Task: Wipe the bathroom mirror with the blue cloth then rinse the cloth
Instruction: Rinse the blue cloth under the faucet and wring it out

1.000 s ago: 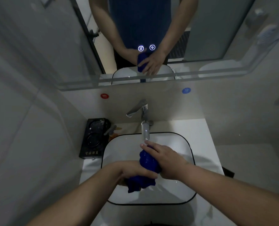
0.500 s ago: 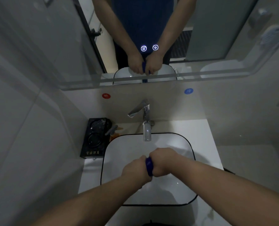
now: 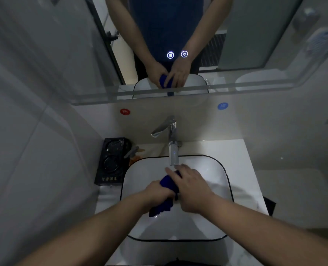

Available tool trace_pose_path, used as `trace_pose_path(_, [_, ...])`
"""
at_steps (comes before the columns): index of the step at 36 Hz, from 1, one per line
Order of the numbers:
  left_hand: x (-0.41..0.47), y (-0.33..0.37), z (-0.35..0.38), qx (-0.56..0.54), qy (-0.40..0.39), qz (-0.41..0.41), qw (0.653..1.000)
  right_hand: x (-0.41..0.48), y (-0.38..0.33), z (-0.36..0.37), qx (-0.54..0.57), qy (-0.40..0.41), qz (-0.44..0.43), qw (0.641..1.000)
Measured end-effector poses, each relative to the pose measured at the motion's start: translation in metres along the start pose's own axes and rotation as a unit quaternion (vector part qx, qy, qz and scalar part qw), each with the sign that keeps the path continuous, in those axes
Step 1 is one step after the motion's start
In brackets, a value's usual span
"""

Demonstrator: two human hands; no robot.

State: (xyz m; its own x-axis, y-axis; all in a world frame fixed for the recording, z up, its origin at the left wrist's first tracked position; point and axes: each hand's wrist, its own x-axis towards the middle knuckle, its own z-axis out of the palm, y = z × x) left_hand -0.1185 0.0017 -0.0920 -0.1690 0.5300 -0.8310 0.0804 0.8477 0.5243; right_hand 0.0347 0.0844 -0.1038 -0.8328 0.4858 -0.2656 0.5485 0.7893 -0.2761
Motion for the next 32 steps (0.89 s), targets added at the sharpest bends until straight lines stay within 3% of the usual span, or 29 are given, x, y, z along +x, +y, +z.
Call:
trace_pose_path(3, [-0.023,0.017,-0.007,-0.056,-0.069,-0.063,0.994,-0.009,0.007,0.009,-0.054,0.022,-0.029,0.998])
trace_pose_path(7, [-0.034,0.023,-0.002,-0.073,-0.183,-0.108,0.974,-0.007,0.022,0.010,0.013,0.097,-0.065,0.993])
trace_pose_path(9, [-0.035,0.027,0.001,-0.050,-0.195,-0.099,0.975,-0.005,0.025,0.001,0.036,0.070,-0.082,0.993])
trace_pose_path(14, [-0.022,0.023,0.012,0.181,-0.128,-0.037,0.974,-0.006,0.016,-0.035,-0.013,-0.168,-0.058,0.984])
trace_pose_path(18, [-0.020,0.028,0.032,0.370,-0.050,0.049,0.927,0.000,0.007,-0.045,-0.011,-0.249,-0.007,0.969])
trace_pose_path(22, [-0.013,0.021,0.044,0.413,0.091,0.101,0.900,0.015,0.007,-0.053,0.037,-0.329,0.073,0.941])
trace_pose_path(26, [-0.006,0.009,0.046,0.467,0.163,0.200,0.846,0.021,0.014,-0.054,0.154,-0.355,0.146,0.910])
trace_pose_path(28, [-0.003,0.007,0.045,0.486,0.176,0.210,0.830,0.020,0.016,-0.046,0.189,-0.358,0.154,0.901])
trace_pose_path(30, [-0.001,0.003,0.044,0.495,0.169,0.192,0.831,0.020,0.017,-0.035,0.211,-0.352,0.153,0.899])
trace_pose_path(32, [0.002,-0.003,0.041,0.467,0.142,0.172,0.856,0.018,0.018,-0.022,0.219,-0.326,0.153,0.907])
